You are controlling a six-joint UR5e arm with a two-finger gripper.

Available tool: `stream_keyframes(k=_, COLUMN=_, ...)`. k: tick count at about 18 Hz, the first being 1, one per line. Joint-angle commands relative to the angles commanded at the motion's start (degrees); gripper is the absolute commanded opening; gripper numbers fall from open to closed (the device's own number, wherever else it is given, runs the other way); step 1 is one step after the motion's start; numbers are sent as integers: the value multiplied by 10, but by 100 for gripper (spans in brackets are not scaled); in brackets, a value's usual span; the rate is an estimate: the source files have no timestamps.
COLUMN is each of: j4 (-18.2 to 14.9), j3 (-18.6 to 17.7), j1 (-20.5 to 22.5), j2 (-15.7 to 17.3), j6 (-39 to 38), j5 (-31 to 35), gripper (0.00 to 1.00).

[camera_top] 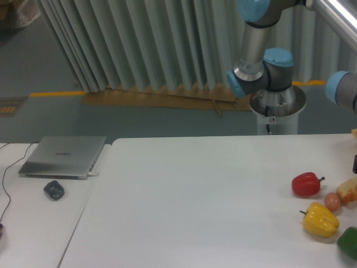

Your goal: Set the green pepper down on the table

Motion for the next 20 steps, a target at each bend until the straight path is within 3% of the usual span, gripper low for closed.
stream_keyframes(k=9, j4=-3, j3=-17, j1=5, j2=24, j6=0, j5=-1, gripper=100)
stream_keyframes(k=20, j4=-4, j3=-10, j1=4, j2=21, j6=3, j5=4, gripper=100)
